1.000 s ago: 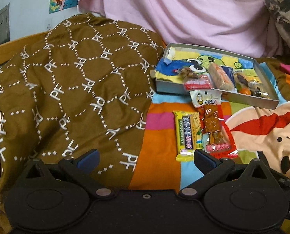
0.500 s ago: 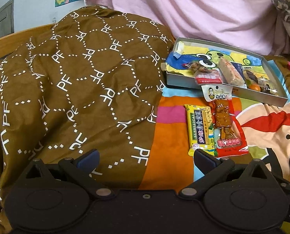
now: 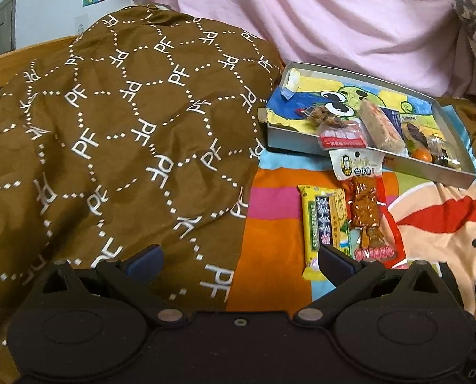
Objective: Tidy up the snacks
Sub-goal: 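Lower the left tool onto the yellow biscuit packet while the right tool lowers onto the red strip packet, then close the left tool on the biscuit packet while the right tool closes on the red strip packet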
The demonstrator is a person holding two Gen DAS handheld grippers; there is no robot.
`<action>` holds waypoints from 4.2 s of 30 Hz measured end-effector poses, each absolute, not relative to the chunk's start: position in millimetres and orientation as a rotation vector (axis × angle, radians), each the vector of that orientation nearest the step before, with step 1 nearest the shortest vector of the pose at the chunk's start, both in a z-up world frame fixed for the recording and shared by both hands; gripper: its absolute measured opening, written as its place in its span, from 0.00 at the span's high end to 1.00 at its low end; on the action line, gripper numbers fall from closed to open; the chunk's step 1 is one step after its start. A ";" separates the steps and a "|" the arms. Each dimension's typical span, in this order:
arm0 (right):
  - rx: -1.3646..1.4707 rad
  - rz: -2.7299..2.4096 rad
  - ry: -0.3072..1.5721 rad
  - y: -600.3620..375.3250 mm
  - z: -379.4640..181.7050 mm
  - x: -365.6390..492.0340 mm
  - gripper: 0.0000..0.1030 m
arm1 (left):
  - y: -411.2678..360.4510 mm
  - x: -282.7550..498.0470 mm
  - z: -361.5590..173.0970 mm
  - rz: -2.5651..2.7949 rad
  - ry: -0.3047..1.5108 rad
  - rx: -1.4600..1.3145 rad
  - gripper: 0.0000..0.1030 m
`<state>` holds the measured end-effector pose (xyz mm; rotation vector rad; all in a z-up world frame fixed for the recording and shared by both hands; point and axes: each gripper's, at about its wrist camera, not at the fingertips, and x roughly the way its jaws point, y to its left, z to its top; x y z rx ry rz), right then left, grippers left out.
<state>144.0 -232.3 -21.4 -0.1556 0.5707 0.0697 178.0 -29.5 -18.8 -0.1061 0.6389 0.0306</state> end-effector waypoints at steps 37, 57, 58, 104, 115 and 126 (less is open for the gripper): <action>-0.211 0.045 0.528 -280.4 -18.5 212.7 0.00 | -105.9 266.3 -61.0 -0.034 0.724 0.054 0.01; -0.161 0.056 0.591 -284.2 -25.0 221.4 0.00 | -87.8 256.9 -63.1 -0.086 0.710 -0.083 0.33; -0.154 0.057 0.595 -284.4 -25.1 221.8 0.00 | -87.1 256.9 -62.7 -0.086 0.712 -0.081 0.36; -0.189 0.211 0.604 -208.0 -73.6 272.5 0.01 | -35.5 242.0 -64.2 -0.086 0.701 -0.098 0.51; -0.201 0.257 0.616 -204.6 -68.9 266.8 0.27 | -40.6 247.0 -62.9 -0.063 0.702 -0.089 0.52; -0.214 0.266 0.626 -203.2 -63.9 260.8 0.41 | -42.6 254.2 -64.9 -0.051 0.695 -0.089 0.52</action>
